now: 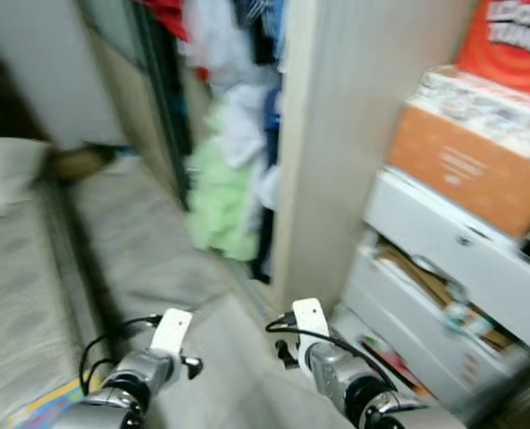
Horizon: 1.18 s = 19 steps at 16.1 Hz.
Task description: Clean up the room
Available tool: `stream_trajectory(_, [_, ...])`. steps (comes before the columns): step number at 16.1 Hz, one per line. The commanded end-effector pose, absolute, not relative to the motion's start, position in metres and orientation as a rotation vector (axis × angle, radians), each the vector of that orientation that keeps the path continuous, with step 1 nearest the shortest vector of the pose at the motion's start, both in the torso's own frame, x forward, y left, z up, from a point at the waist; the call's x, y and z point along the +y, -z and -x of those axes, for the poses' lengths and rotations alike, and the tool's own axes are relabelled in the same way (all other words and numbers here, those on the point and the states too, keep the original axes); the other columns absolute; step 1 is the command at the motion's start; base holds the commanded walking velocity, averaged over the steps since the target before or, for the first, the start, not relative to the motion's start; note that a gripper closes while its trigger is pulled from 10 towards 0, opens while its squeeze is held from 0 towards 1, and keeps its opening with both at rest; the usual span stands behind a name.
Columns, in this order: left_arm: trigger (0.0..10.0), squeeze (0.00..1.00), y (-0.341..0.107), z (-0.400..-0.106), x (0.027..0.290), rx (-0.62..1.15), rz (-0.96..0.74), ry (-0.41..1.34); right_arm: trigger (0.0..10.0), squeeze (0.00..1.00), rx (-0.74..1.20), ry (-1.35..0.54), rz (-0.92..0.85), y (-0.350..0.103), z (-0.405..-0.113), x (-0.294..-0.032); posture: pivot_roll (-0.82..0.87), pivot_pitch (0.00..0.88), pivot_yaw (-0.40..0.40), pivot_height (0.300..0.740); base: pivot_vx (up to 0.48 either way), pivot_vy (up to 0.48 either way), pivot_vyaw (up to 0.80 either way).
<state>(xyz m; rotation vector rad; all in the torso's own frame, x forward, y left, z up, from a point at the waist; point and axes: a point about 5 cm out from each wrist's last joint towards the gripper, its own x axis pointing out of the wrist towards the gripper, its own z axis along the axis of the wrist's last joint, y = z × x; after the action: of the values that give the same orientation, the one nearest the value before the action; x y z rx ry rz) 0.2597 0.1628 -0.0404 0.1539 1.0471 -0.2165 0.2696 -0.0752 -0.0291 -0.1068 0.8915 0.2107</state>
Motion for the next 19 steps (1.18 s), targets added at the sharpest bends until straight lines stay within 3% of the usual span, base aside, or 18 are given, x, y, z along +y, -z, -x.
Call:
stream_trajectory(1, [10.0, 0.00, 0.0415, -0.2586, 0.1580, 1.051, -0.155, 0.234, 10.0, 0.00, 0.887, -0.215, 0.112, 0.0284, -0.2699, -0.0727, -0.12, 0.000, -0.019, 0.740, 0.000, 0.000, 0.80])
stream_trajectory(19, [10.0, 0.00, 0.0401, -0.2605, 0.1579, 1.042, -0.169, 0.238, 10.0, 0.00, 0.859, -0.257, 0.182, 0.0259, -0.2724, -0.0705, -0.11, 0.000, -0.020, 0.740, 0.000, 0.000, 0.80])
